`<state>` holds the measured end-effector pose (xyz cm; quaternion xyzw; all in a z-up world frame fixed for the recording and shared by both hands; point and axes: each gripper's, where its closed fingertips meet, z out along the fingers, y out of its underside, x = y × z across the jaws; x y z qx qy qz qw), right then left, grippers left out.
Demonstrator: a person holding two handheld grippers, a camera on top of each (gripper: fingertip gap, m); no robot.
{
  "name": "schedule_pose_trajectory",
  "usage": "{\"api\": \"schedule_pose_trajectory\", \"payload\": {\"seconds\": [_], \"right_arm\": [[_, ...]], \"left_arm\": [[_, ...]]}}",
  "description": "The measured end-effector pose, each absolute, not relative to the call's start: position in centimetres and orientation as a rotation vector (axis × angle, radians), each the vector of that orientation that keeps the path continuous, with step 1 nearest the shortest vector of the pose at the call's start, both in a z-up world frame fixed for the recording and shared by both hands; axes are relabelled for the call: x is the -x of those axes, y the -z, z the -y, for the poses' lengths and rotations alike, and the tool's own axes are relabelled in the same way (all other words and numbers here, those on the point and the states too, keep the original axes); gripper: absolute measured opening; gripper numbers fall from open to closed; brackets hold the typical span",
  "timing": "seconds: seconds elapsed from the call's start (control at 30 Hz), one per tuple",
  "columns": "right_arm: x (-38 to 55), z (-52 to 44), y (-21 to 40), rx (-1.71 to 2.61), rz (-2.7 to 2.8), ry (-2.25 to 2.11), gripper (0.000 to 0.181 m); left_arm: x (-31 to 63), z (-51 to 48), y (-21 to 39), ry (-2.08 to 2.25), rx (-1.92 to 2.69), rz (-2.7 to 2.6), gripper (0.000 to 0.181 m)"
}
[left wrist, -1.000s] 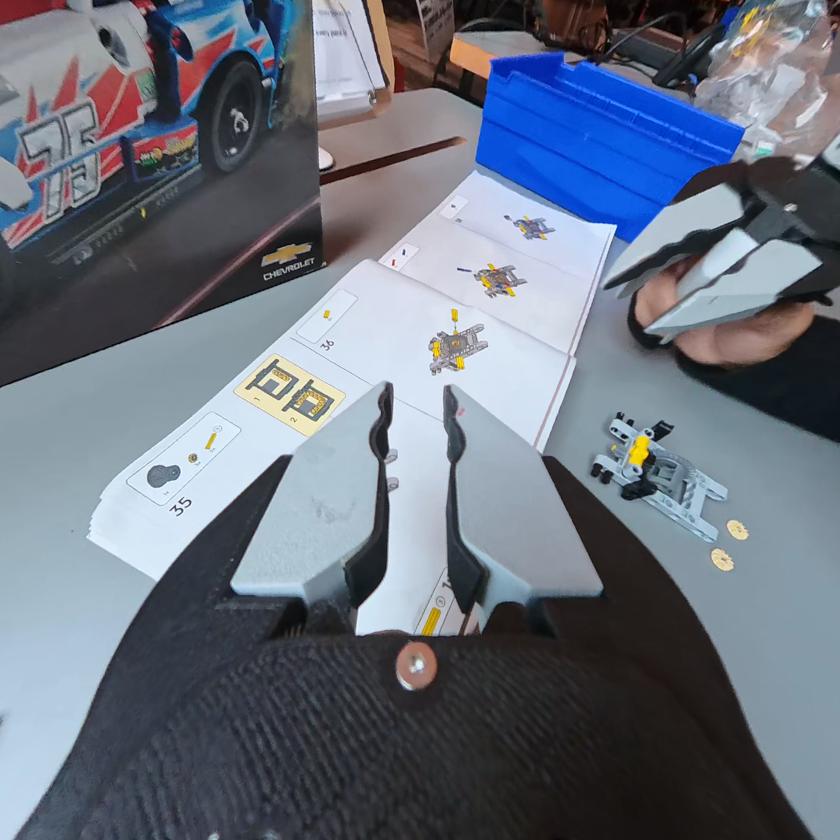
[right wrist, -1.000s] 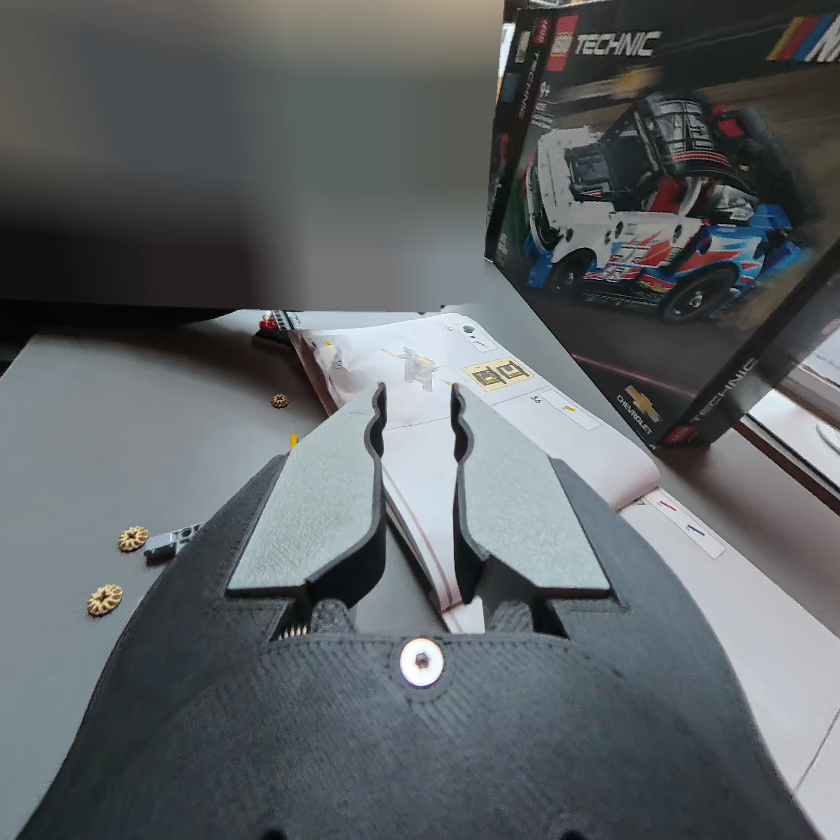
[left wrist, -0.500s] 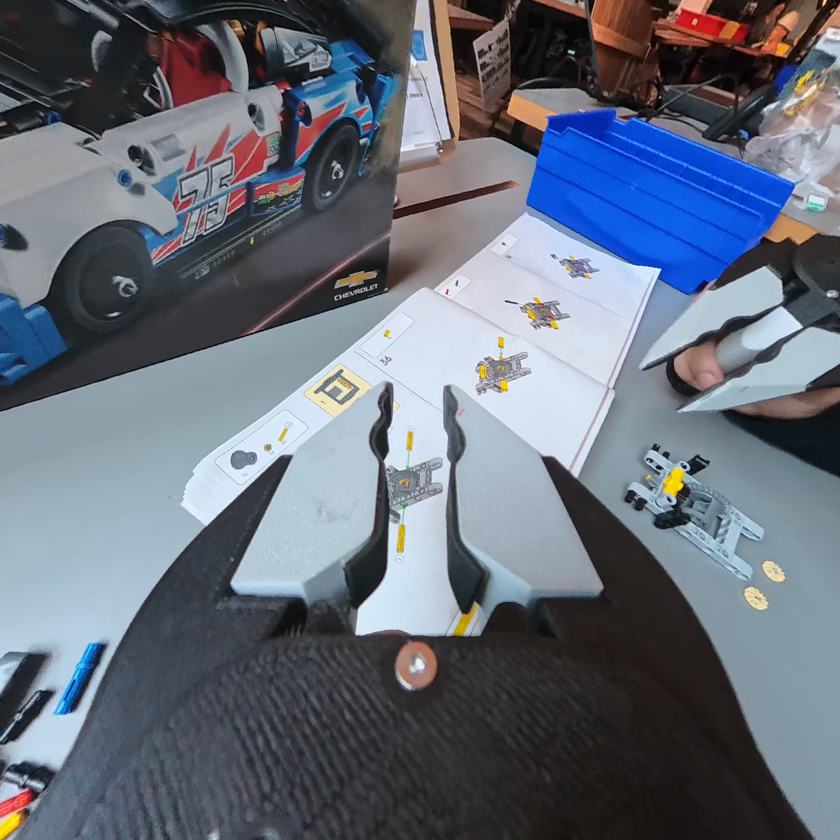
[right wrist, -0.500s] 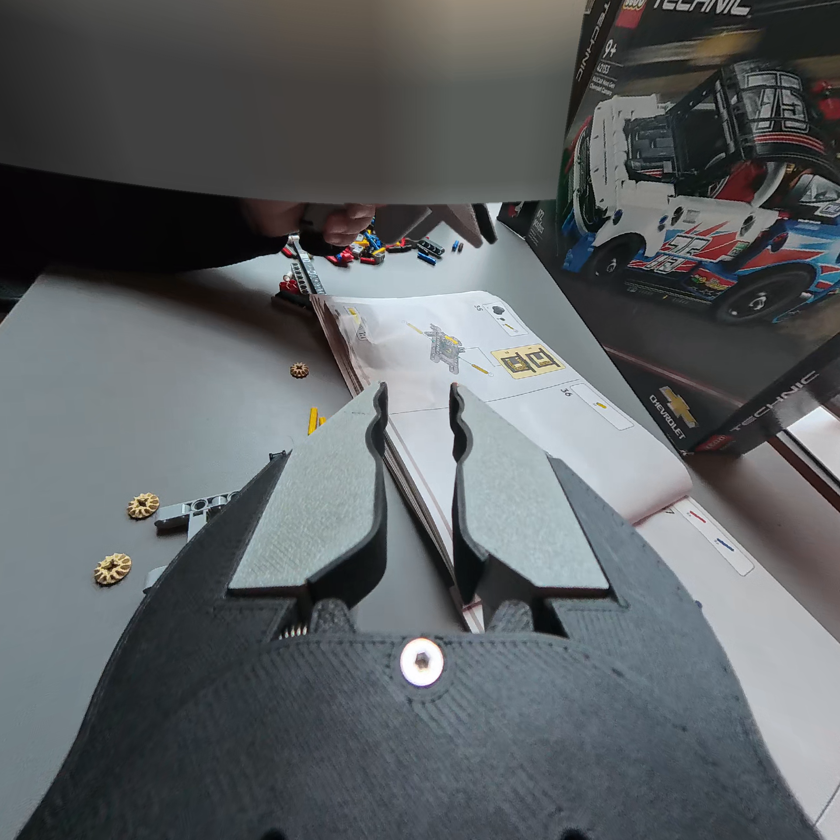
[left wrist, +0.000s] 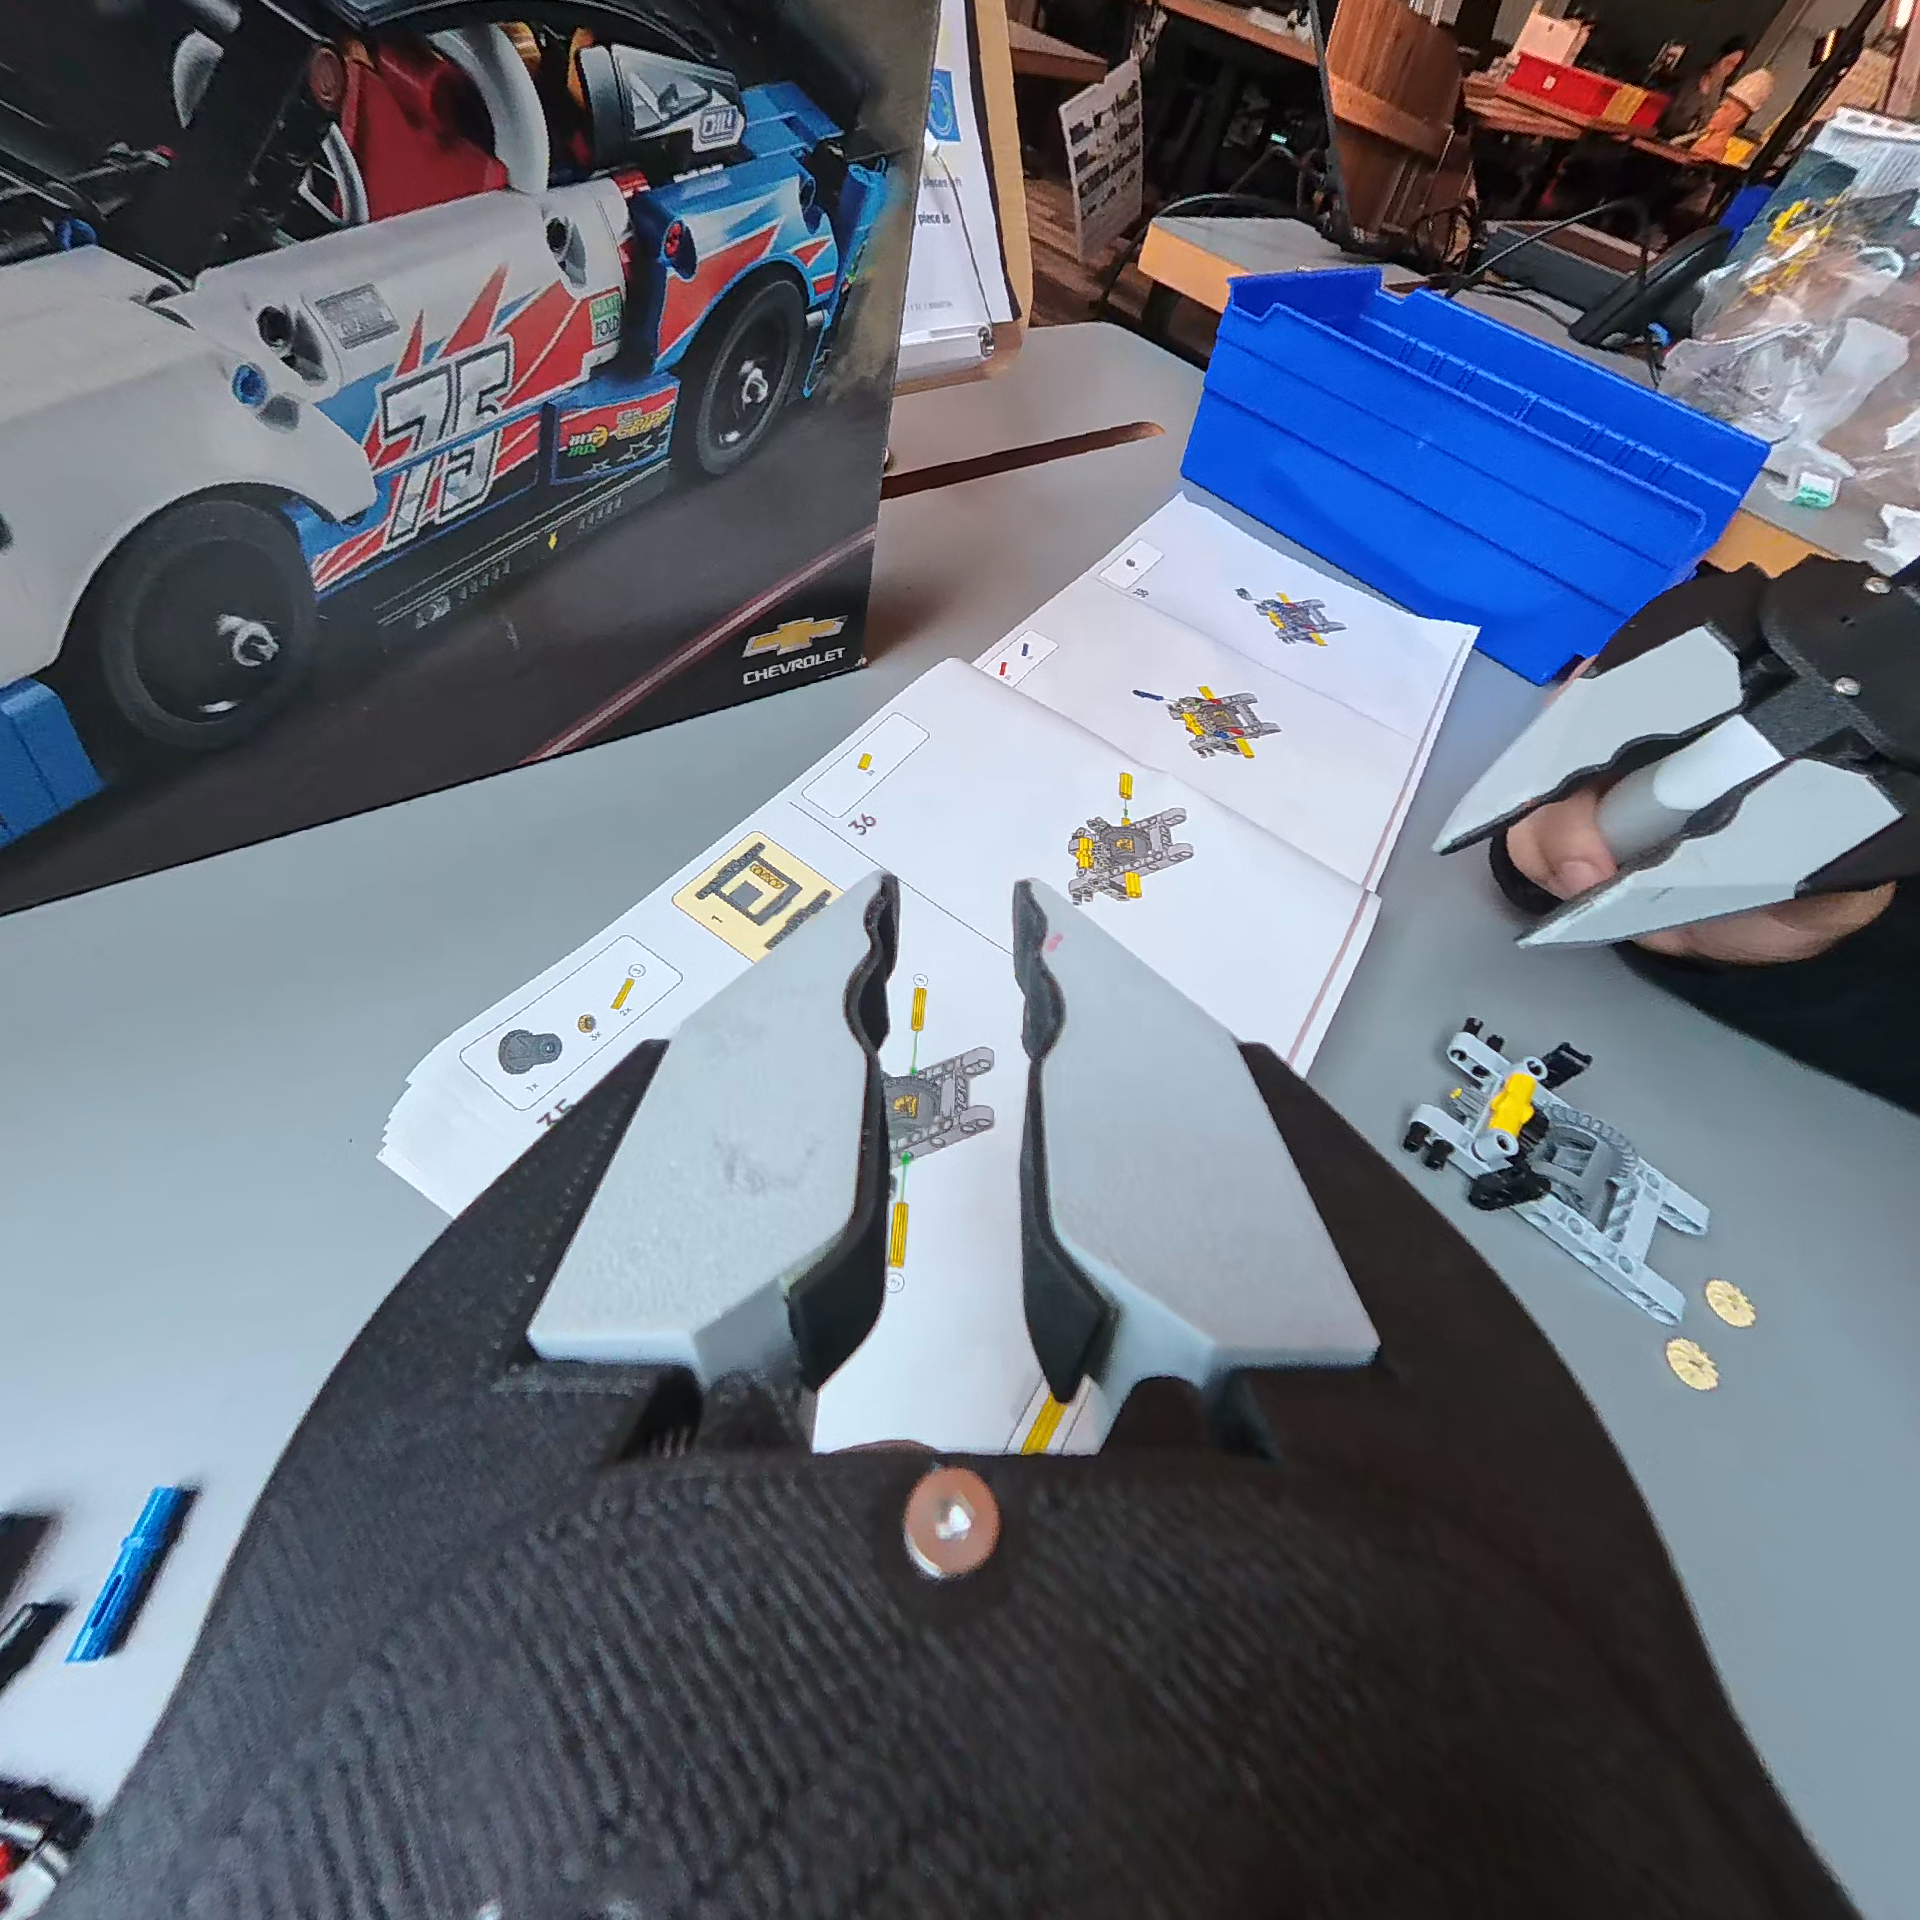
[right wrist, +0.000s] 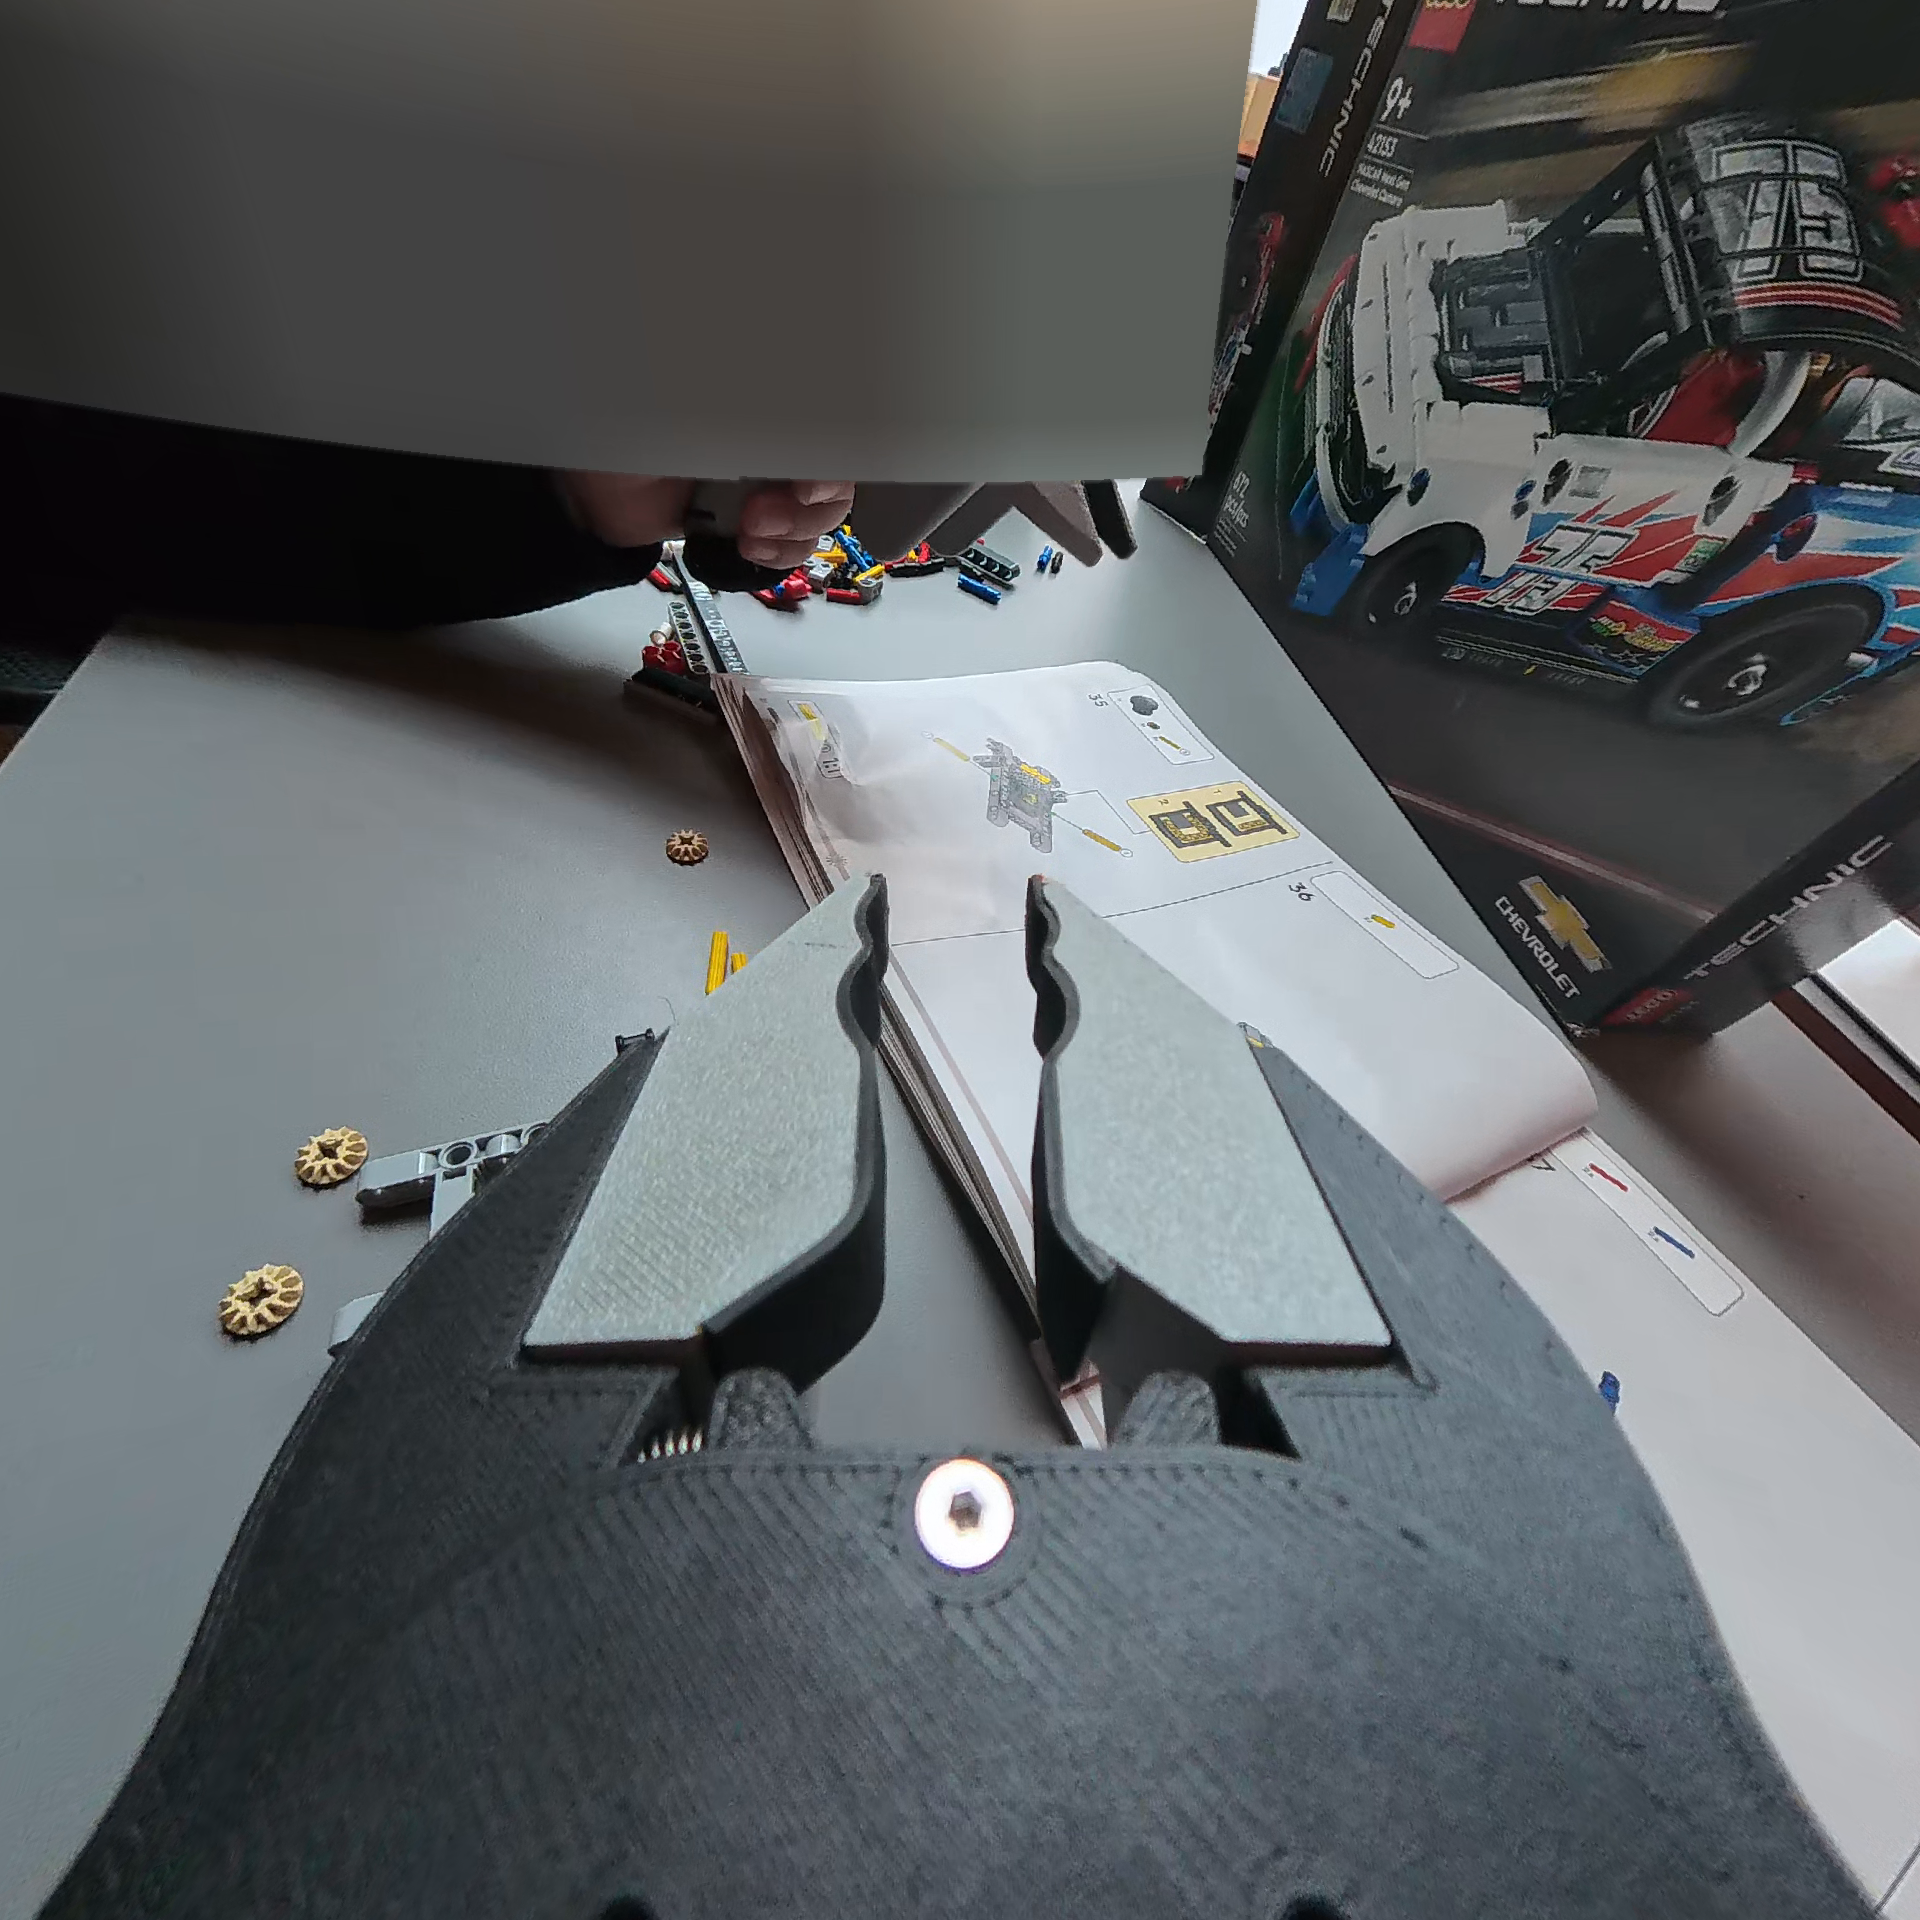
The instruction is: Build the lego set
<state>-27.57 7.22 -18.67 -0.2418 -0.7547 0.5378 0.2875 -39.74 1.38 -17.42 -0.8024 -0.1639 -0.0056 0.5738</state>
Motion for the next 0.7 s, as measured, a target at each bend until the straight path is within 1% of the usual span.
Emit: {"api": "schedule_pose_trajectory", "payload": {"seconds": [0.53,0.7], "right_arm": [[27.5,-7.2,18.7,0.648,2.018,-1.447,0.022],[27.4,-7.2,18.6,0.649,2.017,-1.467,0.023]], "left_arm": [[39.6,-1.5,17.4,0.029,1.876,0.383,0.018],[36.9,-2.8,17.7,0.143,1.902,0.261,0.020]]}}
